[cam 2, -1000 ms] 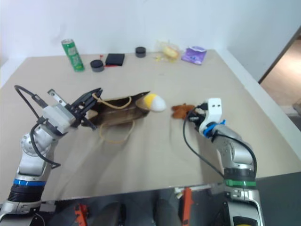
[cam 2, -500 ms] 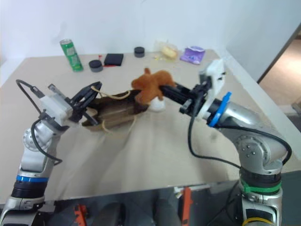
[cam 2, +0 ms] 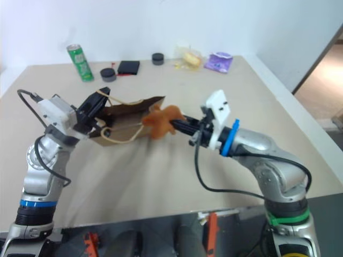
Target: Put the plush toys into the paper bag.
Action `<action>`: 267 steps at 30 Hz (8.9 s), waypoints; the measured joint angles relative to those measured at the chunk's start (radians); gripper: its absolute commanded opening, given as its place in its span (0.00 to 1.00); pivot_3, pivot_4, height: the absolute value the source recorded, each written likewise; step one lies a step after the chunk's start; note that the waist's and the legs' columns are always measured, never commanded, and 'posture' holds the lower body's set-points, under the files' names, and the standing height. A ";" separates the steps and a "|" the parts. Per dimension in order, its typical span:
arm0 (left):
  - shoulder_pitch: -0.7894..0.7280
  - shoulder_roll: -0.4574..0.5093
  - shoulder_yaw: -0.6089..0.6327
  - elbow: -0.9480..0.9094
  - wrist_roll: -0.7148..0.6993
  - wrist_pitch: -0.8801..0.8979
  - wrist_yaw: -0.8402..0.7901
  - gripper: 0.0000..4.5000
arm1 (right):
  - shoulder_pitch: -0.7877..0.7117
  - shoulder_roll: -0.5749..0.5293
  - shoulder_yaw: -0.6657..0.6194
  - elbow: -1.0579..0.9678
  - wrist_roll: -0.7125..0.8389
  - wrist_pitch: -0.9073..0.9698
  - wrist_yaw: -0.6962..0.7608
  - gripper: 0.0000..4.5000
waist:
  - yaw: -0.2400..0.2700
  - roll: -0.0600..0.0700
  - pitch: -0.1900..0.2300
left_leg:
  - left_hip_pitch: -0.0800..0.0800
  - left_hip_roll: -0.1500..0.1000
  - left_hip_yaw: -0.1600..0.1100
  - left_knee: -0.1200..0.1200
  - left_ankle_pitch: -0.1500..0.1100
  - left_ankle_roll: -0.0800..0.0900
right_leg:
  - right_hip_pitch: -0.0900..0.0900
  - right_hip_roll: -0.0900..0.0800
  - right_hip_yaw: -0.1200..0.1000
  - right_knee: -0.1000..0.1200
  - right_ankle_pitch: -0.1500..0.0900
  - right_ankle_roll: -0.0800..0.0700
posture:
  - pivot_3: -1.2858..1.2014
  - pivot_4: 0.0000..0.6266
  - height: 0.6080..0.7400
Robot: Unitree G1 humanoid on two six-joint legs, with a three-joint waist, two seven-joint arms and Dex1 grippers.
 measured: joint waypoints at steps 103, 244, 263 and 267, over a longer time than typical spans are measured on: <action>0.002 -0.051 0.033 -0.051 0.020 0.088 0.056 0.00 | -0.230 -0.022 -0.064 0.248 -0.099 -0.131 0.188 0.01 | -0.013 -0.002 -0.001 | -0.009 0.003 0.013 0.000 0.000 0.004 | -0.016 0.007 0.017 0.001 0.006 -0.001 | 0.52 0.24 1.00; -0.002 0.144 0.201 -0.211 -0.676 0.896 0.054 0.99 | 0.101 0.024 0.075 -0.011 -0.068 -0.112 0.150 1.00 | -0.023 -0.010 0.000 | -0.003 0.004 0.029 0.000 0.005 0.002 | -0.017 0.013 0.040 0.001 0.015 0.002 | 0.52 0.24 1.00; -0.117 0.519 0.323 0.198 -0.728 1.027 -0.428 0.99 | 0.070 0.011 0.029 -0.007 0.017 -0.088 0.187 1.00 | -0.024 -0.012 0.001 | -0.004 0.004 0.029 -0.002 0.004 0.002 | -0.019 0.013 0.038 0.000 0.009 -0.006 | 0.52 0.24 1.00; -0.173 0.549 0.254 0.336 -0.624 0.976 -0.564 0.99 | 0.070 -0.006 0.027 0.001 0.017 -0.087 0.197 1.00 | -0.020 -0.013 0.001 | -0.005 0.004 0.027 -0.001 0.004 0.002 | -0.018 0.012 0.036 0.001 0.009 -0.007 | 0.52 0.24 1.00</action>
